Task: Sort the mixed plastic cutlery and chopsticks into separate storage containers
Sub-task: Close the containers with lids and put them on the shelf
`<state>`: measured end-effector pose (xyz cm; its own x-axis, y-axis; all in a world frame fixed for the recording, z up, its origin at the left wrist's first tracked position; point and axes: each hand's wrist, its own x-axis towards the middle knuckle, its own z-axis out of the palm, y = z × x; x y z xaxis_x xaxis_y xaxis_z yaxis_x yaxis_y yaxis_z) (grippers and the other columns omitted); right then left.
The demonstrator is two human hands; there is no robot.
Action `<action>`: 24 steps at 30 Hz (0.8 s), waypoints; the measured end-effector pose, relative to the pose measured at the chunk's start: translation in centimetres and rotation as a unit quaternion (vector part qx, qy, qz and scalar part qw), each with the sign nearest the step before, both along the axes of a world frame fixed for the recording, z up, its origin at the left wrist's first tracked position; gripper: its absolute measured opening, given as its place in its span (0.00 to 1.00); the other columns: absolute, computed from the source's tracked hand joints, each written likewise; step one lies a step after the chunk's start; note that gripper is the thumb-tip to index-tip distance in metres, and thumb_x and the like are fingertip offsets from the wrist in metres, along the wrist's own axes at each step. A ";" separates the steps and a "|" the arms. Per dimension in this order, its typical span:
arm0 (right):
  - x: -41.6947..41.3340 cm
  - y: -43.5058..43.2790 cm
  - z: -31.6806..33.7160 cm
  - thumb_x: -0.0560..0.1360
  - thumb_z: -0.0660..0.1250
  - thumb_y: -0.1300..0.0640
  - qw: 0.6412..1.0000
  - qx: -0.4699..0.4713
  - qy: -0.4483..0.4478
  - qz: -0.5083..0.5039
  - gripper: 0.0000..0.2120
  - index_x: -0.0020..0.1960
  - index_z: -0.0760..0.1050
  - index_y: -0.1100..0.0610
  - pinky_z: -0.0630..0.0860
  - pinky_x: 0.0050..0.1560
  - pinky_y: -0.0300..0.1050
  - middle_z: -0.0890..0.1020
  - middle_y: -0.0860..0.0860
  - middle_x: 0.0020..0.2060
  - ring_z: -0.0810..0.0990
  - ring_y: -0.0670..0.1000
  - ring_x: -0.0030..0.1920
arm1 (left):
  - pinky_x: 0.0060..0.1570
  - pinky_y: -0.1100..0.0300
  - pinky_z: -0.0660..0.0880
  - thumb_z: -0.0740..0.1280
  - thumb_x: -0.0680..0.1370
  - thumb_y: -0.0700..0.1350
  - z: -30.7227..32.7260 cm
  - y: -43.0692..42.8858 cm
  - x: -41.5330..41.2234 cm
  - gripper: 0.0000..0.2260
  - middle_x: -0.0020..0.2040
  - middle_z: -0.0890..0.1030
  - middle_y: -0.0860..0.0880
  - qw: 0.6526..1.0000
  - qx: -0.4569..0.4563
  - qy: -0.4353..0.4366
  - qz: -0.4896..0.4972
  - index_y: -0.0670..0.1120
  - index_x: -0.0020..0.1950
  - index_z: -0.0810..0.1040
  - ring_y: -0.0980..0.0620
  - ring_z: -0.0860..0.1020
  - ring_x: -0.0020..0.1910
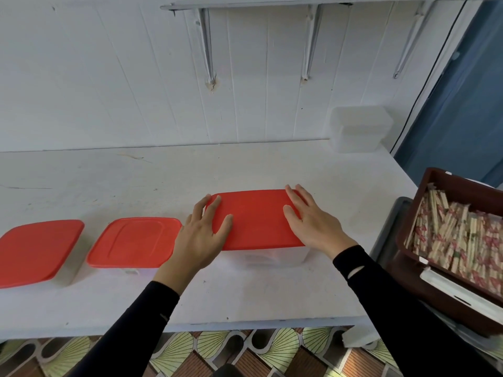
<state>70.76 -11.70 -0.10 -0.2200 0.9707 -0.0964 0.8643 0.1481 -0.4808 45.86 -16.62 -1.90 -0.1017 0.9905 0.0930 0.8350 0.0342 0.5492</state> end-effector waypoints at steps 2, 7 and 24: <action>-0.2 0.1 0.0 0.82 0.43 0.39 1.000 0.011 0.009 -0.008 0.26 0.79 0.43 0.37 0.71 0.53 0.46 0.46 0.37 0.78 0.73 0.46 0.66 | 0.70 0.48 0.66 0.46 0.72 0.71 0.0 0.2 -0.1 0.37 0.77 0.57 0.57 1.000 0.006 0.004 0.003 0.57 0.78 0.60 0.48 0.66 0.72; -1.9 2.6 -0.1 0.82 0.44 0.39 1.000 0.020 0.010 -0.013 0.26 0.79 0.47 0.39 0.71 0.61 0.49 0.48 0.37 0.79 0.70 0.47 0.70 | 0.71 0.47 0.64 0.51 0.77 0.66 -0.1 3.0 -1.8 0.31 0.78 0.57 0.56 1.000 -0.010 0.005 0.004 0.57 0.78 0.59 0.45 0.65 0.72; -3.4 5.8 0.2 0.84 0.48 0.45 0.996 -0.011 0.084 -0.008 0.23 0.79 0.54 0.43 0.70 0.66 0.48 0.46 0.40 0.79 0.65 0.45 0.74 | 0.76 0.45 0.55 0.51 0.84 0.53 0.9 8.8 -3.6 0.23 0.80 0.58 0.47 0.990 0.006 0.139 -0.020 0.50 0.78 0.61 0.45 0.58 0.78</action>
<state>67.40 -5.91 0.07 -0.2202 0.9721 -0.0810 0.7729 0.1232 -0.6225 42.21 -7.79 -1.03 -0.0307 0.9918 0.1237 0.9547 -0.0075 0.2974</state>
